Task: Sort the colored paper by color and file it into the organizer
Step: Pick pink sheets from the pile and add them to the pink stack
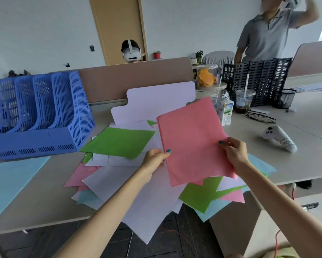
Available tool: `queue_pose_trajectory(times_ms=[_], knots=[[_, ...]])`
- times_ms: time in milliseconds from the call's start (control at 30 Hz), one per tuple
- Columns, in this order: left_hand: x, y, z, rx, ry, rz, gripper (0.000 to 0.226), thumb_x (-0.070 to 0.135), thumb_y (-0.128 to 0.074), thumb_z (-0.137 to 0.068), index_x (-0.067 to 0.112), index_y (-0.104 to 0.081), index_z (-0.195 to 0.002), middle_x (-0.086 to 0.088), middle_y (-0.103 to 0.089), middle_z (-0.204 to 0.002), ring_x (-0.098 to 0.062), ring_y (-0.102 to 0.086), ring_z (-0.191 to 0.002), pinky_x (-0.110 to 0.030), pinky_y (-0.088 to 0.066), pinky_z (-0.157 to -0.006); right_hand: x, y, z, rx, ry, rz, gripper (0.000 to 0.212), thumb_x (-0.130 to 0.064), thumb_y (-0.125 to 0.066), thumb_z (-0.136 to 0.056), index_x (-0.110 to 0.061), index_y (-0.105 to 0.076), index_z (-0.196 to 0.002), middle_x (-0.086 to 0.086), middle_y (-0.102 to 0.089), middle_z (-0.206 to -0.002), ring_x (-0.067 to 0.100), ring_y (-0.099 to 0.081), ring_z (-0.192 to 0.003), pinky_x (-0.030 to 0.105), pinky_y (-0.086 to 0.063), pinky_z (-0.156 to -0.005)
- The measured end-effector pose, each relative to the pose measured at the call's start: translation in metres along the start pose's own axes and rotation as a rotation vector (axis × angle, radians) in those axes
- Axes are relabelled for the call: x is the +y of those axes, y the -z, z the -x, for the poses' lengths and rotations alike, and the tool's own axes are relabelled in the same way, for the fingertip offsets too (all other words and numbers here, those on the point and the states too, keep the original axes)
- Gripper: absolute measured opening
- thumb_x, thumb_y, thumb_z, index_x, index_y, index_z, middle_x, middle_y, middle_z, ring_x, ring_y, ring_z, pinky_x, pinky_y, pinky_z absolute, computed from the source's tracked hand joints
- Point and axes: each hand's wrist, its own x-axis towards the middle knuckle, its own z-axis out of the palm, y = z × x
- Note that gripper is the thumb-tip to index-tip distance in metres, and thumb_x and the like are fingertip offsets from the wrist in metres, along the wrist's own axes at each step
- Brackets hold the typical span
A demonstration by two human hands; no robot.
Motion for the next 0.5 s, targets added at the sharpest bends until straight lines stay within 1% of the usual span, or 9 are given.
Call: queue_pose_trajectory(times_ms=[33, 67, 100, 167, 200, 267, 333, 400, 500], knots=[[0.001, -0.005, -0.001, -0.023, 0.016, 0.030, 0.047, 0.040, -0.075, -0.064, 0.013, -0.062, -0.100, -0.012, -0.070, -0.103, -0.030, -0.066, -0.097, -0.042, -0.049, -0.094, 0.002, 0.003, 0.000, -0.012, -0.004, -0.034, 0.019, -0.011, -0.066, -0.081, 0.003, -0.057, -0.071, 0.007, -0.044, -0.062, 0.016, -0.035, -0.062, 0.029, -0.027, -0.058], [0.003, -0.010, -0.001, -0.023, 0.023, 0.079, 0.040, 0.033, -0.075, -0.068, 0.010, -0.065, -0.099, -0.013, -0.071, -0.104, -0.029, -0.067, -0.096, -0.040, -0.052, -0.091, 0.004, 0.006, -0.001, -0.030, -0.004, -0.068, 0.026, -0.014, -0.067, -0.079, 0.008, -0.055, -0.076, 0.007, -0.044, -0.066, 0.017, -0.034, -0.065, 0.030, -0.027, -0.060], [0.004, -0.015, -0.002, -0.007, 0.027, 0.145, 0.029, 0.022, -0.073, -0.076, 0.007, -0.067, -0.100, -0.013, -0.071, -0.103, -0.026, -0.067, -0.090, -0.036, -0.055, -0.083, 0.004, 0.009, 0.000, -0.056, -0.002, -0.100, 0.029, -0.016, -0.067, -0.079, 0.009, -0.053, -0.076, 0.007, -0.043, -0.068, 0.017, -0.034, -0.066, 0.031, -0.026, -0.060], [0.008, -0.022, -0.001, 0.010, 0.021, 0.252, 0.022, 0.003, -0.063, -0.085, 0.006, -0.065, -0.106, -0.010, -0.070, -0.099, -0.020, -0.065, -0.080, -0.026, -0.052, -0.065, 0.002, 0.014, 0.003, -0.121, 0.005, -0.127, 0.023, -0.012, -0.067, -0.083, 0.000, -0.052, -0.070, 0.007, -0.039, -0.066, 0.016, -0.032, -0.063, 0.028, -0.024, -0.054], [0.010, -0.024, 0.000, 0.015, 0.002, 0.268, 0.024, 0.000, -0.059, -0.086, 0.007, -0.065, -0.109, -0.009, -0.069, -0.100, -0.019, -0.065, -0.081, -0.025, -0.050, -0.063, 0.001, 0.015, 0.005, -0.151, 0.002, -0.129, 0.023, -0.010, -0.066, -0.085, -0.007, -0.052, -0.067, 0.006, -0.038, -0.063, 0.015, -0.032, -0.061, 0.027, -0.022, -0.051], [0.007, -0.026, 0.001, 0.064, -0.078, 0.182, 0.029, 0.002, -0.056, -0.088, 0.010, -0.064, -0.115, -0.005, -0.069, -0.107, -0.020, -0.065, -0.092, -0.028, -0.051, -0.072, 0.003, 0.016, 0.004, -0.205, -0.001, -0.125, 0.027, -0.011, -0.067, -0.085, -0.012, -0.053, -0.063, 0.003, -0.041, -0.061, 0.014, -0.035, -0.059, 0.027, -0.022, -0.049], [0.004, -0.026, 0.002, 0.145, -0.157, 0.053, 0.031, 0.004, -0.053, -0.092, 0.012, -0.061, -0.121, -0.001, -0.067, -0.114, -0.018, -0.062, -0.102, -0.030, -0.048, -0.085, 0.002, 0.014, 0.004, -0.272, 0.000, -0.086, 0.019, -0.011, -0.068, -0.085, -0.005, -0.060, -0.068, 0.006, -0.044, -0.063, 0.016, -0.037, -0.060, 0.027, -0.025, -0.050], [0.001, -0.025, 0.004, 0.225, -0.201, -0.030, 0.031, 0.004, -0.049, -0.094, 0.012, -0.058, -0.123, 0.002, -0.063, -0.115, -0.015, -0.058, -0.104, -0.026, -0.043, -0.085, 0.002, 0.013, 0.002, -0.324, 0.002, 0.008, 0.013, -0.012, -0.068, -0.085, -0.004, -0.065, -0.074, 0.004, -0.047, -0.062, 0.016, -0.039, -0.058, 0.024, -0.028, -0.049], [-0.003, -0.021, 0.002, 0.293, -0.217, -0.104, 0.030, 0.004, -0.047, -0.095, 0.011, -0.057, -0.123, 0.001, -0.061, -0.116, -0.015, -0.056, -0.105, -0.025, -0.041, -0.088, 0.002, 0.014, -0.003, -0.331, 0.040, 0.132, 0.009, -0.004, -0.065, -0.084, -0.010, -0.066, -0.077, 0.002, -0.057, -0.061, 0.019, -0.053, -0.056, 0.026, -0.047, -0.050]])
